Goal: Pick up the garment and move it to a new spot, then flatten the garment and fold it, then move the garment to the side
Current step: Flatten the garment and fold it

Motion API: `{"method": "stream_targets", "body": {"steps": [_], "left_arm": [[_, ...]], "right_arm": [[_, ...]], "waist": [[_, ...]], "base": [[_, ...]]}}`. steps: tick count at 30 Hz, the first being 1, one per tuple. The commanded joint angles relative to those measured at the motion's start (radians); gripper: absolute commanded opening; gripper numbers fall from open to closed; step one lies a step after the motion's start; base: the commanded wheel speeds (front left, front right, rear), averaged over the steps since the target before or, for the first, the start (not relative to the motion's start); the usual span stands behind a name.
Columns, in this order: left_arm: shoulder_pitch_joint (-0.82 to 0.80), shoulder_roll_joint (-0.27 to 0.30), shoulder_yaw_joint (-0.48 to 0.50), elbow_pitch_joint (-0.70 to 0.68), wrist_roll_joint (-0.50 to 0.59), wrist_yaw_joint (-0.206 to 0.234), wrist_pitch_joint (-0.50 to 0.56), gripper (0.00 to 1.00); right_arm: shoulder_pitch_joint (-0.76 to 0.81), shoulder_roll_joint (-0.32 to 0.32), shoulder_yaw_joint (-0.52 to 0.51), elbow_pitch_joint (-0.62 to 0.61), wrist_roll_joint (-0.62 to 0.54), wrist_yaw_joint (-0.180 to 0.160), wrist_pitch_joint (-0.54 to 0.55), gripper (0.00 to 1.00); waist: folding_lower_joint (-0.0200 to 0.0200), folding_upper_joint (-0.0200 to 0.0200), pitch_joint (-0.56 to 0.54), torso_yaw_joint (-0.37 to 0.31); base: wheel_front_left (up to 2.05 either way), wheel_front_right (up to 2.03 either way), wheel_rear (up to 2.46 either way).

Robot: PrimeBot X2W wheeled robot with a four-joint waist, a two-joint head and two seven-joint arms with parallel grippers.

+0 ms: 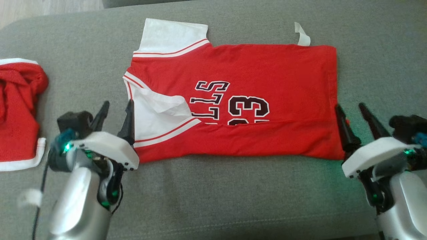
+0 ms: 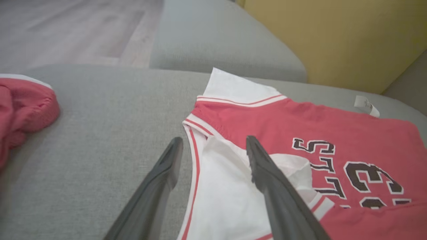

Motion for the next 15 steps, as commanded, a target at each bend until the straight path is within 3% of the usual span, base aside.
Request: {"method": "stream_targets", "body": {"steps": [1, 7, 15], "left_arm": [[-0.004, 0.014, 0.032, -0.042, 0.02, 0.022, -0.063, 1.0], [0.103, 0.009, 0.031, -0.138, 0.095, 0.089, -0.201, 1.0], [0.269, 0.002, 0.039, -0.33, 0.137, 0.132, -0.219, 1.0]], "right_arm": [[0.018, -0.004, 0.014, -0.048, -0.03, 0.004, -0.066, 1.0], [0.1, 0.021, -0.006, -0.137, -0.138, 0.004, -0.229, 1.0], [0.241, 0.082, -0.033, -0.258, -0.172, 0.004, -0.212, 1.0]], "waist": [[0.0, 0.0, -0.005, 0.0], [0.0, 0.0, -0.035, 0.008], [0.0, 0.0, -0.063, 0.017]], "base": [[0.0, 0.0, 0.0], [0.0, 0.0, 0.0], [0.0, 0.0, 0.0]]}}
